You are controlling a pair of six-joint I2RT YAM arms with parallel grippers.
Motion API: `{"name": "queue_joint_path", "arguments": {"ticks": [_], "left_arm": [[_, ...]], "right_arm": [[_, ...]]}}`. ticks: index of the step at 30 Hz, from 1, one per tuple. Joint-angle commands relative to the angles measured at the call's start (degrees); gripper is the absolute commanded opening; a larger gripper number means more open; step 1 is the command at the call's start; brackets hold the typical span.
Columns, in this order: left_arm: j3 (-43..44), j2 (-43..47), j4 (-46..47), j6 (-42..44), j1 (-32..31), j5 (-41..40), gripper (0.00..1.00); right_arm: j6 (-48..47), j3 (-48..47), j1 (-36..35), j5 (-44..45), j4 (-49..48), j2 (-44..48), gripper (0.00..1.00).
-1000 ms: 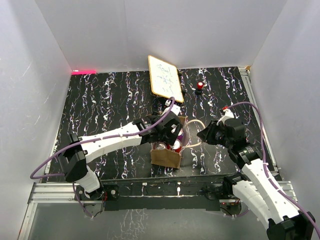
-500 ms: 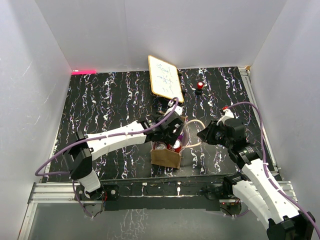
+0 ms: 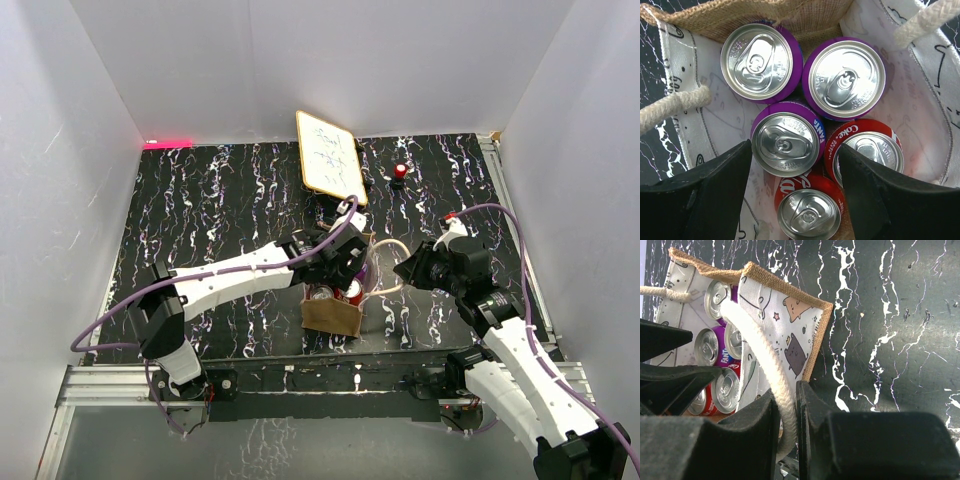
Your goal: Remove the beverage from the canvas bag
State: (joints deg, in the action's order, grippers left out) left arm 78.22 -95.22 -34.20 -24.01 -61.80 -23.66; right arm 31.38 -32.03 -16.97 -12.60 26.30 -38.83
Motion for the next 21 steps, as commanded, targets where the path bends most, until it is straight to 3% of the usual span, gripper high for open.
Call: {"name": "queue_joint_path", "arguments": {"ticks": [1,11,21], "left_arm": [[2.44,3.36,-2.26,0.06,0.45,-0.79,0.68],[1.99,2.22,-0.45,-0.42,2.37,-2.10,0.59],[1.26,0.61,1.54,-0.69,3.00,2.25,0.59]], "right_arm": [[-0.91,0.23,0.10,-0.41,-3.60,-0.24,0.20],[-0.93,0.22,0.14,-0.67,-3.71,-0.27,0.20],[-0.96,0.30,0.12,-0.67,-3.64,-0.36,0.20]]}}
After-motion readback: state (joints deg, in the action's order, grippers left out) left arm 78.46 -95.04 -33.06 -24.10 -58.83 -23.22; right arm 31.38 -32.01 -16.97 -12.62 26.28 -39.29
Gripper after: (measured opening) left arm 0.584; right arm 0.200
